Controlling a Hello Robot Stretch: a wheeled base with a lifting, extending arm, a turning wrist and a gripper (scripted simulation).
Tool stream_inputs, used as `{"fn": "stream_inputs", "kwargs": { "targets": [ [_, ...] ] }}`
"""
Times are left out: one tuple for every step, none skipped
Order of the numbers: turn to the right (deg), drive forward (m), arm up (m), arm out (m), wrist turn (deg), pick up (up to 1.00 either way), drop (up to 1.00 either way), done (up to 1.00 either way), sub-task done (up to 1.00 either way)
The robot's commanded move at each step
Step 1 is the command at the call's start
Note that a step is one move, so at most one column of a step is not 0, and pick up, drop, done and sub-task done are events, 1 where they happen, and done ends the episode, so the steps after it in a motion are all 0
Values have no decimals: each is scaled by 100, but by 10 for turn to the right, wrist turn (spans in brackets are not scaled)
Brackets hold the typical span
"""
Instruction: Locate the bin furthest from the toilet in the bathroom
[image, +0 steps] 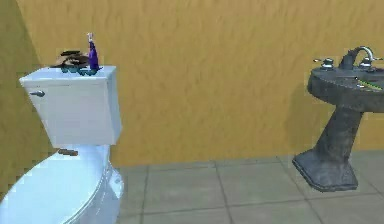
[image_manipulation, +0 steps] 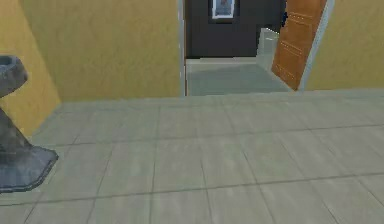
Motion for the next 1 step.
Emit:
{"fn": "stream_inputs", "kwargs": {
  "targets": [
    [450,0,0,0,0,0,0,0,0]
  ]
}}
